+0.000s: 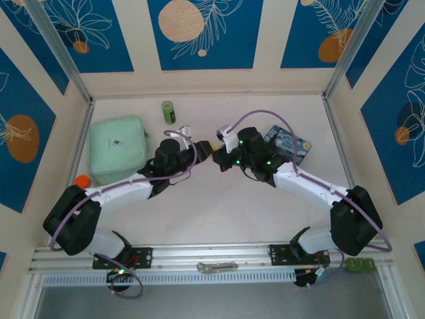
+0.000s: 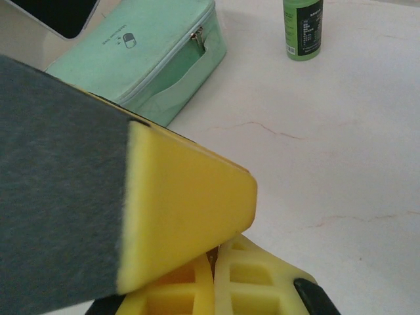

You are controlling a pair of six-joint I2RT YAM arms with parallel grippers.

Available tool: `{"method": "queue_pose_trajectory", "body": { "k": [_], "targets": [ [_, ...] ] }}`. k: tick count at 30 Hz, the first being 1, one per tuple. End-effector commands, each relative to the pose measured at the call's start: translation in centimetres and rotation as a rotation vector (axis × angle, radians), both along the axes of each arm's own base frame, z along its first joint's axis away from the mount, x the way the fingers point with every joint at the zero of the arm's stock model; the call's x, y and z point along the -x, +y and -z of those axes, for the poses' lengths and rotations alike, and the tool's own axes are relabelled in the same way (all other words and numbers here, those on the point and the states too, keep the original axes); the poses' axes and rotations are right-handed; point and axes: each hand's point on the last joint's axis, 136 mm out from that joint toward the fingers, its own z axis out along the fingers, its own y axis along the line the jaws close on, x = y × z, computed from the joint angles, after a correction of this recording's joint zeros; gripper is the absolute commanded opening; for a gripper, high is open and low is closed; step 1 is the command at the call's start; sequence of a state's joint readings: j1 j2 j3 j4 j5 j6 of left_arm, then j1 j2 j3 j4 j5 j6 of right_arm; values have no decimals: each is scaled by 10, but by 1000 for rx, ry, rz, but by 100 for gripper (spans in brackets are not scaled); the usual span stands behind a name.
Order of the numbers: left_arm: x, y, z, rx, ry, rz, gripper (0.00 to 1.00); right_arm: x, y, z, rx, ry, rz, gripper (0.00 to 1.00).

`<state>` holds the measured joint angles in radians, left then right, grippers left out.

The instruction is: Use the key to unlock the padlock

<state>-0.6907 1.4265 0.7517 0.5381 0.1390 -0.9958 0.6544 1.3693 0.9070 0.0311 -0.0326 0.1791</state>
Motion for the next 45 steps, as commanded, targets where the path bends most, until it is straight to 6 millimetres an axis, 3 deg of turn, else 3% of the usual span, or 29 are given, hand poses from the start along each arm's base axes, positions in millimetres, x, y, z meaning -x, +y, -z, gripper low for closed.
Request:
{"method": "queue_pose_trajectory", "body": {
  "k": [1,7,10,13,15,19,22,24,27,29,33,37,40,42,45],
  "targets": [
    [-2,-7,-4,-8,-5,4,21,0,8,-11,-12,-44,-31,0],
    [-3,-4,-3,-33,-15,-8,10,0,7,-11,1,-45,-32,4],
    [-4,1,-4,-66,-37,-17,8,4,3,-15,2,-45,-39,26],
    [-4,8,-9,-116,-87,-21,4,9,-8,-29,-34,-55,-44,57],
    [-3,12,-15,-148,-133,-15,0,10,-18,-42,-90,-46,-33,66],
    [1,11,-31,-173,-226,27,0,4,-39,-63,-238,39,-14,69],
    [8,4,-44,-149,-298,94,0,-8,-50,-65,-309,119,11,69],
    [16,-2,-54,-121,-353,157,0,-34,-77,-48,-277,208,200,69],
    [32,-9,-70,-84,-461,249,0,-68,-152,-10,-196,350,595,72],
    [38,-10,-74,-82,-503,285,0,-75,-202,13,-184,441,790,82],
    [46,-10,-76,-90,-547,323,0,-73,-272,32,-237,508,983,84],
    [49,-10,-75,-95,-561,341,0,-66,-323,34,-185,434,1145,89],
    [46,-9,-71,-105,-551,337,0,-61,-356,48,-161,460,1239,90],
    [43,-8,-68,-114,-541,327,0,-62,-368,61,-155,494,1243,90],
    [41,-6,-66,-120,-529,314,0,-74,-366,75,-141,526,1164,92]
  ]
}}
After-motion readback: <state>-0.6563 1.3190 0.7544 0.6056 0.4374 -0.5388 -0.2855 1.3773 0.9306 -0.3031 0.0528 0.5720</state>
